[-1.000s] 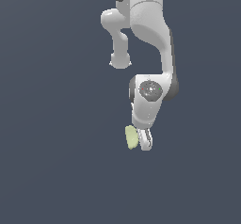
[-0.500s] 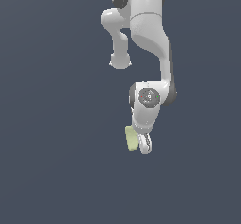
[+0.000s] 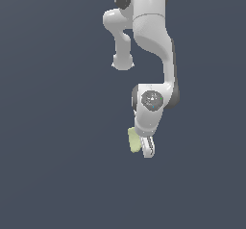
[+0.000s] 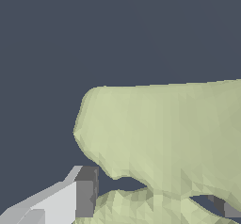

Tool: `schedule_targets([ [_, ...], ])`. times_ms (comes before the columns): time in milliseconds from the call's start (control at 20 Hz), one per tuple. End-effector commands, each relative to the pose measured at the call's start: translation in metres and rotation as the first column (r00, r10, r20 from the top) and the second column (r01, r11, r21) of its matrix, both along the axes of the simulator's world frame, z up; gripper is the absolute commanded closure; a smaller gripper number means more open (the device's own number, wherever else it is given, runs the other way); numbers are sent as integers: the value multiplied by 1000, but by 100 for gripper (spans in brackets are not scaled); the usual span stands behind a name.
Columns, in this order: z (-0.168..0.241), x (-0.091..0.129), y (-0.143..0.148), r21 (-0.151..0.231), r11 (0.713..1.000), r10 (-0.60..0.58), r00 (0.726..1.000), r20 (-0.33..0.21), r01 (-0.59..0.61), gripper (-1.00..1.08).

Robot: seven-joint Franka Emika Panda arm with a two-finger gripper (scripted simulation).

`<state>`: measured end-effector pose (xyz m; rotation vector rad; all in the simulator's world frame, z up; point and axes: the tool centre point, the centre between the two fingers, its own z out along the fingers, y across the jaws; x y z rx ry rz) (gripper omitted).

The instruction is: Pick up the object and move it to a goal position.

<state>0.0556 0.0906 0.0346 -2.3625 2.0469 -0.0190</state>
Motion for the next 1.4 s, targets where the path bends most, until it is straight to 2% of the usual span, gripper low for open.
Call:
schedule_targets([
  [0, -10, -7, -2, -4, 1000, -2, 1000, -19, 2, 108],
  [50, 1, 1, 0, 0, 1000, -1, 1000, 1, 1, 108],
  [150, 1, 0, 0, 0, 1000, -1, 1000, 1, 1, 108],
  [550, 8, -13, -1, 0, 1000, -1, 1000, -1, 1, 108],
  [1350, 47, -82, -6, -2, 1000, -1, 1000, -16, 1, 108],
])
